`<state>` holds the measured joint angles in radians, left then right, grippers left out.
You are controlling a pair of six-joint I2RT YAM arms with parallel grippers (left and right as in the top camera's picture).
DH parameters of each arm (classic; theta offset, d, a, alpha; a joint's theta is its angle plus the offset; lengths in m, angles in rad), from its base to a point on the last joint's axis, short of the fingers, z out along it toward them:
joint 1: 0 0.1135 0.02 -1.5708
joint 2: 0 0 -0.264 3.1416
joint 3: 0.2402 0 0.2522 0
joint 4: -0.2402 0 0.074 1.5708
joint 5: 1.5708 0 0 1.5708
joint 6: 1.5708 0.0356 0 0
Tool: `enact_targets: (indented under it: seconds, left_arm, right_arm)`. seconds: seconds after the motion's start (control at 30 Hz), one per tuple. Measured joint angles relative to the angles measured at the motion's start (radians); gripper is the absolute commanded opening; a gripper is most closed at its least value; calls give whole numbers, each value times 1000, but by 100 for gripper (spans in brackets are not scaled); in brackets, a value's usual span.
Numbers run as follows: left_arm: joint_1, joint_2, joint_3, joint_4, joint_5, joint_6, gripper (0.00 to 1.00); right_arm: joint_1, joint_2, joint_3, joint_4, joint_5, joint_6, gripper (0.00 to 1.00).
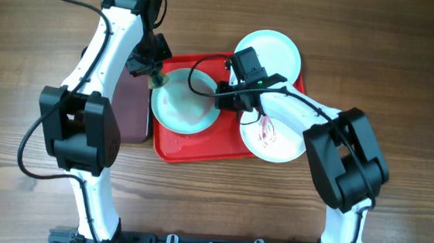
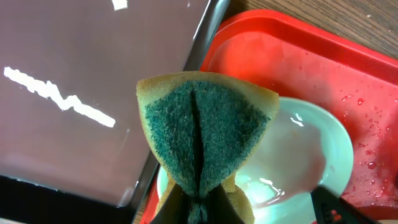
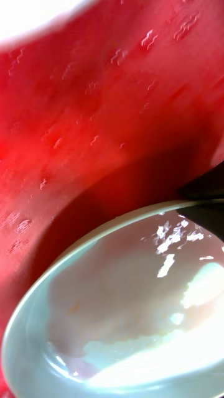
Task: Clean dirty plates on tray and stack at the side
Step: 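Lift the scrubbed plate with the right gripper and carry it right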
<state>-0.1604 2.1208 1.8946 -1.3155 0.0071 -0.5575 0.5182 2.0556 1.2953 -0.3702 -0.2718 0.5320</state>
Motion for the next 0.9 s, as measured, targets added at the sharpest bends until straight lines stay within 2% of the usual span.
enact_targets:
  seconds: [0.3, 0.47, 0.9]
  left_arm:
    - [0, 0, 0, 38, 33, 3, 4]
    - [0, 0, 0, 40, 37, 3, 4]
    - [0, 0, 0, 41, 37, 3, 4]
  right_arm:
    - [0, -290, -3, -171, 403, -110, 4]
    - [34, -317, -3, -215, 665, -163, 4]
    - [337, -317, -3, -211, 1328, -301, 4]
